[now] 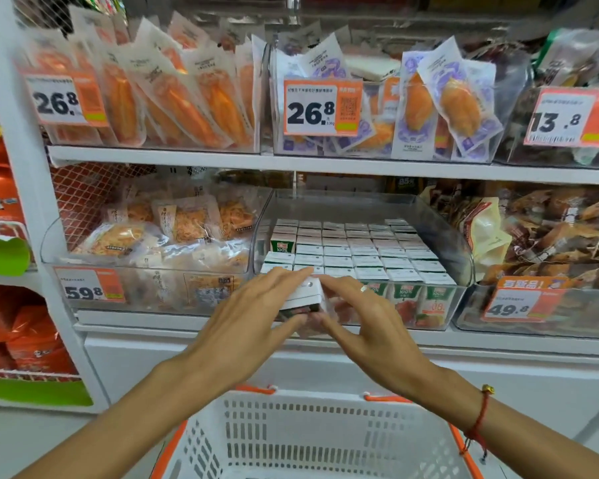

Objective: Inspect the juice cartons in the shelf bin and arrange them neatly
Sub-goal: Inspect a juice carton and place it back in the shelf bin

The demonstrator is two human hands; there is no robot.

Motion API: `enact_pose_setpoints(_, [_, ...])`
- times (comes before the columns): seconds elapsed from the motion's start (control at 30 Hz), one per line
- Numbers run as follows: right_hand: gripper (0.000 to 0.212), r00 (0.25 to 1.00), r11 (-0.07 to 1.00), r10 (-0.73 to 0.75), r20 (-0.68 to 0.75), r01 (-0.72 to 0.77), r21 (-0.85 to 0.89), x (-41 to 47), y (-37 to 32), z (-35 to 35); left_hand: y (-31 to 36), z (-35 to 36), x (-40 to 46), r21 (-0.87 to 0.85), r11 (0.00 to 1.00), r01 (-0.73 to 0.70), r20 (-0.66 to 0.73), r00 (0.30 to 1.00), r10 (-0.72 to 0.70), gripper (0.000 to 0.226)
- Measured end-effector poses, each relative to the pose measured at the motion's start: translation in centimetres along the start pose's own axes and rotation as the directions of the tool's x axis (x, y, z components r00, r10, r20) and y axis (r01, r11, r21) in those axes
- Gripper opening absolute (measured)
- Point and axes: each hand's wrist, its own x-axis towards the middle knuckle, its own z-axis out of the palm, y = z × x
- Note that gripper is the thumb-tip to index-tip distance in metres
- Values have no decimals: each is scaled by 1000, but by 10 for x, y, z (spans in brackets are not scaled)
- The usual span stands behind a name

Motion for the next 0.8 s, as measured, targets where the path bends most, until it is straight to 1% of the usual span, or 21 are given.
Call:
enact_pose_setpoints(0.03, [43, 999, 1000, 10, 33, -10, 12, 10, 5, -1, -7, -5, 11, 46, 999, -11, 50, 999, 8, 59])
enact_pose_setpoints(0.1, [39, 990, 994, 57, 129, -69, 89, 32, 19, -5, -17, -16, 34, 92, 996, -7, 119, 993, -4, 51])
enact_pose_setpoints(0.13, [38, 980, 986, 96, 176, -118, 117, 43, 28, -8, -21, -21, 46, 108, 994, 17, 129, 991, -31, 50])
enact_pose_setpoints(0.17, [41, 968, 979, 146, 205, -171, 109, 52, 40, -12, -25, -24, 58, 128, 991, 39, 127, 990, -55, 49])
enact_pose_setpoints(0.2, [45, 957, 974, 199, 213, -217, 62, 59, 54, -16, -29, -28, 70, 135, 989, 59, 122, 990, -75, 47])
enact_pose_setpoints(0.23, [49, 945, 968, 249, 211, -250, -21, 65, 69, -21, -32, -31, 81, 108, 991, 78, 119, 989, -91, 44])
enact_pose_setpoints(0.27, [52, 932, 955, 289, 218, -266, -129, 69, 83, -24, -34, -34, 92, 47, 994, 102, 117, 987, -107, 40])
enact_pose_setpoints(0.33, [52, 904, 914, 341, 258, -255, -315, 70, 105, -27, -41, -38, 113, -77, 985, 153, 109, 984, -144, 36])
enact_pose_setpoints(0.37, [52, 898, 901, 347, 270, -239, -362, 69, 113, -27, -45, -39, 122, -92, 982, 166, 95, 983, -157, 36])
enact_pose_setpoints(0.4, [52, 899, 895, 342, 274, -223, -387, 68, 118, -26, -48, -38, 130, -72, 983, 170, 78, 983, -165, 37])
enact_pose_setpoints(0.43, [53, 901, 891, 336, 273, -211, -401, 67, 121, -25, -52, -36, 137, -22, 986, 167, 65, 984, -165, 38])
enact_pose_setpoints(0.5, [53, 903, 885, 330, 275, -194, -424, 65, 123, -23, -58, -28, 145, 179, 975, 134, 66, 987, -147, 41])
enact_pose_setpoints(0.57, [53, 908, 881, 323, 267, -186, -435, 65, 122, -23, -64, -17, 147, 389, 919, 66, 86, 990, -108, 44])
enact_pose_setpoints(0.6, [52, 913, 881, 316, 259, -182, -436, 65, 121, -23, -68, -13, 147, 455, 890, 38, 96, 991, -91, 45])
enact_pose_setpoints(0.7, [50, 928, 877, 290, 236, -158, -454, 64, 119, -23, -80, -5, 142, 570, 821, -28, 137, 989, -62, 49])
enact_pose_setpoints(0.8, [49, 937, 870, 276, 213, -150, -469, 63, 120, -21, -85, 1, 139, 649, 758, -63, 206, 974, -95, 52])
